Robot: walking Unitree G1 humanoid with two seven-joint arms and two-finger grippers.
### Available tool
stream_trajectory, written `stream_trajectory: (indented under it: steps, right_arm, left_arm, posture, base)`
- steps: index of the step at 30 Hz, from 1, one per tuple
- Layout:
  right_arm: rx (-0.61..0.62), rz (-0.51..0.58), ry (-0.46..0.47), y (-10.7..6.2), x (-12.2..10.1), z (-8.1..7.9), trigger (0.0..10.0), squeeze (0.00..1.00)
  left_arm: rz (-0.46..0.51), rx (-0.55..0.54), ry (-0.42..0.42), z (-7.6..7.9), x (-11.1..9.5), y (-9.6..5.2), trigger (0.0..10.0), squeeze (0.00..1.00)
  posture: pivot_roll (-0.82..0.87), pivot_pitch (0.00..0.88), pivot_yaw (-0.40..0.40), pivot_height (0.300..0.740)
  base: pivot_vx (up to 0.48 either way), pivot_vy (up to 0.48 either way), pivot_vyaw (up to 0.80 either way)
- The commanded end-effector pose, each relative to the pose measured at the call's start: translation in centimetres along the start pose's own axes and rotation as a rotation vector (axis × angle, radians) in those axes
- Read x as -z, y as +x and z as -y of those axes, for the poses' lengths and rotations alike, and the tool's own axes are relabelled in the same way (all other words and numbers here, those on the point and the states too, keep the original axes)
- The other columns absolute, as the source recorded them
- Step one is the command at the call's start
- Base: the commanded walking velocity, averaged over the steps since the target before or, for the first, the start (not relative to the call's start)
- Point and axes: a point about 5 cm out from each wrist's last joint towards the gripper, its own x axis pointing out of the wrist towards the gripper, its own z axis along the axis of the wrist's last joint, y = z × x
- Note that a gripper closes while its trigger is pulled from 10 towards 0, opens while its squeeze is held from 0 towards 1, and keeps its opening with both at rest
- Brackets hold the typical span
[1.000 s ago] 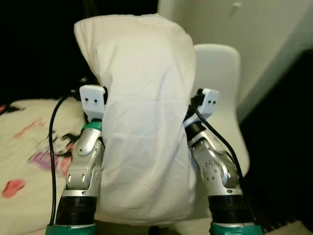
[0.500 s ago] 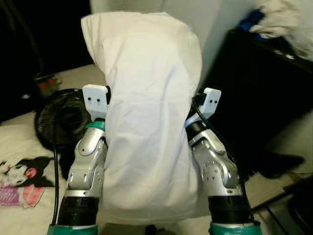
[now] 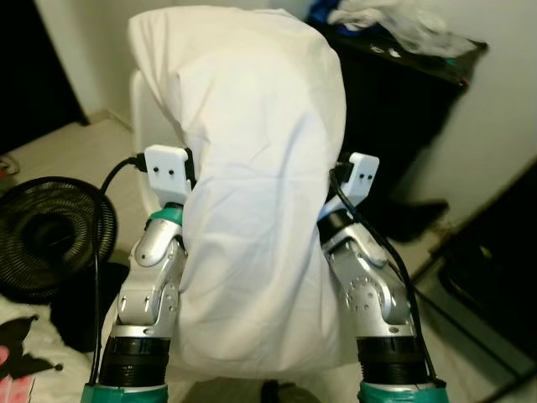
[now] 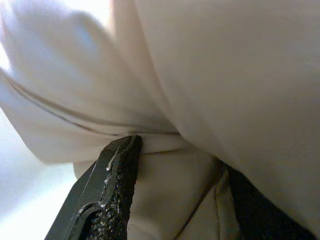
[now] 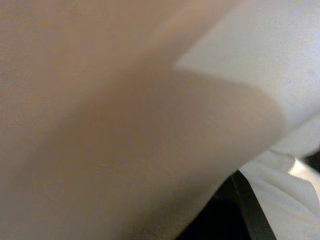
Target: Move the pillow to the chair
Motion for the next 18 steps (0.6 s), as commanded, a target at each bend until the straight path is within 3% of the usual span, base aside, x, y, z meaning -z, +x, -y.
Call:
stream_trajectory:
  steps: [1, 18]
  right_arm:
    - [-0.155, -0.01, 0.023, 1.12, 0.38, -3.59, 10.0, 0.0]
    - [-0.148, -0.007, 0.019, 1.14, 0.29, -3.52, 10.0, 0.0]
  left_arm:
    - [0.008, 0.214, -0.031, 4.12, -0.17, 0.76, 10.0, 0.0]
    - [-0.02, 0.243, -0.046, 4.28, -0.04, 0.93, 10.0, 0.0]
  posture:
    - [0.0, 0.018, 0.036, 0.74]
    - [-0.01, 0.01, 0.042, 0.74]
  base:
    - [0.0, 0.0, -0.8]
    - [0.0, 0.0, -0.8]
